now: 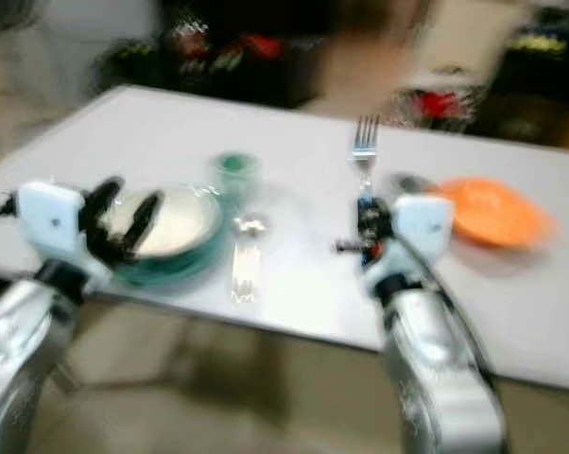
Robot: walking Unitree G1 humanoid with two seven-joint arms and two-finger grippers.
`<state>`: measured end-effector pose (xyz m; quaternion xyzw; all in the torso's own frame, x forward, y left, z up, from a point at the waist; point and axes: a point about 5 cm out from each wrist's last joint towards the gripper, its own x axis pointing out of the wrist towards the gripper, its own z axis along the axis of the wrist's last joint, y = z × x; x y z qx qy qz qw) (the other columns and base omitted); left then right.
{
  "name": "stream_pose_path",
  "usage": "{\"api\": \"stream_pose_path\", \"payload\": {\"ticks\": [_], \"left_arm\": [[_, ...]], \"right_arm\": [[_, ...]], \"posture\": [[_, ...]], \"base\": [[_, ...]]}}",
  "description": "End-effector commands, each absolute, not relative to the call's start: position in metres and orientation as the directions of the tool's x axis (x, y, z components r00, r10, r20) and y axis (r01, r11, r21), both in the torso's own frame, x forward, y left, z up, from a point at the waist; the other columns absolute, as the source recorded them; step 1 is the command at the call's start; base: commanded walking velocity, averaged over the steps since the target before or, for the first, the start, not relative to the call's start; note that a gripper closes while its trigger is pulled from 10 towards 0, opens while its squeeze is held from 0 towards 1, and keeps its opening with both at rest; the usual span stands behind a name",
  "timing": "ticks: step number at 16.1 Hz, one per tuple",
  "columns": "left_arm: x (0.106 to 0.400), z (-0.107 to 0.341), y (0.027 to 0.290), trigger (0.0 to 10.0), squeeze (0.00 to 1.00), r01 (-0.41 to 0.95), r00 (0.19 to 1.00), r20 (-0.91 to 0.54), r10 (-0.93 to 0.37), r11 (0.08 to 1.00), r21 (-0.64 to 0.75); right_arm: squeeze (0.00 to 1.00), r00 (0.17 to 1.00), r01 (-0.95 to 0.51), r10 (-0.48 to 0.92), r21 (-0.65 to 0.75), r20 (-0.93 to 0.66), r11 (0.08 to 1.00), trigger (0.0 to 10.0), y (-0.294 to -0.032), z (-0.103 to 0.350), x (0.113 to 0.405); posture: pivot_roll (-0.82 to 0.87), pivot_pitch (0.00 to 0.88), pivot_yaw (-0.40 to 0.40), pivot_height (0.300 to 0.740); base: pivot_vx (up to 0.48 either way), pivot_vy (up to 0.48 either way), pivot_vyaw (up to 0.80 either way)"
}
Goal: Setting the table
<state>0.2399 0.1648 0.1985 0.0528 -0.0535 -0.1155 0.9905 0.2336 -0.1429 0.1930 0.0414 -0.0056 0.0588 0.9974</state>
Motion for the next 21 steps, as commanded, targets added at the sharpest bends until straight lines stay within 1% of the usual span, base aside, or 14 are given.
{"api": "stream_pose_path", "payload": {"ticks": [1, 2, 3, 4, 5, 9, 11, 13, 15, 17, 21], "left_arm": [[0.239, 0.199, 0.161, 10.0, 0.00, 0.240, 0.963, 0.099, -0.251, 0.964, 0.116], [0.239, 0.198, 0.160, 10.0, 0.00, 0.240, 0.963, 0.096, -0.251, 0.964, 0.114], [0.240, 0.197, 0.160, 10.0, 0.00, 0.241, 0.964, 0.092, -0.251, 0.964, 0.112], [0.239, 0.195, 0.159, 10.0, 0.00, 0.242, 0.964, 0.086, -0.251, 0.965, 0.095], [0.240, 0.192, 0.159, 10.0, 0.00, 0.243, 0.966, 0.075, -0.249, 0.966, 0.087], [0.240, 0.186, 0.154, 10.0, 0.00, 0.282, 0.957, 0.043, -0.288, 0.953, 0.115], [0.242, 0.186, 0.155, 10.0, 0.00, 0.286, 0.955, 0.041, -0.292, 0.951, 0.114], [0.242, 0.184, 0.153, 10.0, 0.00, 0.344, 0.937, 0.020, -0.349, 0.930, 0.127], [0.242, 0.182, 0.152, 10.0, 0.00, 0.408, 0.911, 0.002, -0.412, 0.902, 0.143], [0.244, 0.182, 0.153, 10.0, 0.00, 0.439, 0.897, -0.008, -0.443, 0.886, 0.150], [0.235, 0.177, 0.144, 10.0, 0.00, 0.556, 0.830, -0.035, -0.556, 0.823, 0.115]], "right_arm": [[0.00, 0.994, -0.108, 0.107, 0.075, 0.019, 0.991, 10.0, -0.146, 0.196, 0.235], [0.00, 0.994, -0.112, 0.112, 0.069, 0.009, 0.991, 10.0, -0.147, 0.195, 0.237], [0.00, 0.992, -0.119, 0.121, 0.051, -0.028, 0.992, 10.0, -0.149, 0.192, 0.240], [0.00, 0.990, -0.126, 0.128, 0.042, -0.051, 0.991, 10.0, -0.151, 0.189, 0.243], [0.00, 0.987, -0.120, 0.119, -0.002, -0.110, 0.993, 10.0, -0.157, 0.183, 0.248], [0.00, 0.976, -0.055, 0.033, -0.096, -0.214, 0.994, 10.0, -0.185, 0.177, 0.267], [0.00, 0.963, -0.049, 0.012, -0.130, -0.269, 0.990, 10.0, -0.193, 0.174, 0.273], [0.00, 0.939, -0.017, -0.047, -0.183, -0.339, 0.983, 10.0, -0.198, 0.167, 0.275], [0.00, 0.923, 0.015, -0.086, -0.187, -0.375, 0.982, 10.0, -0.202, 0.163, 0.275], [0.00, 0.909, 0.054, -0.114, -0.158, -0.400, 0.986, 10.0, -0.204, 0.161, 0.272], [0.00, 0.883, 0.145, -0.190, -0.137, -0.428, 0.980, 10.0, -0.206, 0.159, 0.260]], "posture": [[-0.09, 0.003, 0.015, 0.740], [-0.09, 0.003, 0.015, 0.740], [-0.09, 0.006, 0.017, 0.740], [-0.09, 0.006, 0.018, 0.740], [-0.09, 0.006, 0.021, 0.740], [-0.09, 0.007, 0.025, 0.740], [-0.09, 0.007, 0.026, 0.740], [-0.08, 0.006, 0.021, 0.740], [-0.08, 0.005, 0.019, 0.740], [-0.09, 0.006, 0.019, 0.740], [-0.10, 0.011, 0.023, 0.740]], "base": [[0.000, -0.480, -0.80], [0.000, -0.480, -0.80], [0.000, -0.480, 0.00], [0.000, 0.000, 0.00], [0.000, 0.000, 0.00], [0.000, 0.000, 0.00], [0.000, 0.000, 0.00], [0.000, 0.000, 0.00], [0.000, 0.000, 0.00], [0.000, 0.000, 0.00], [0.000, 0.000, 0.00]]}}
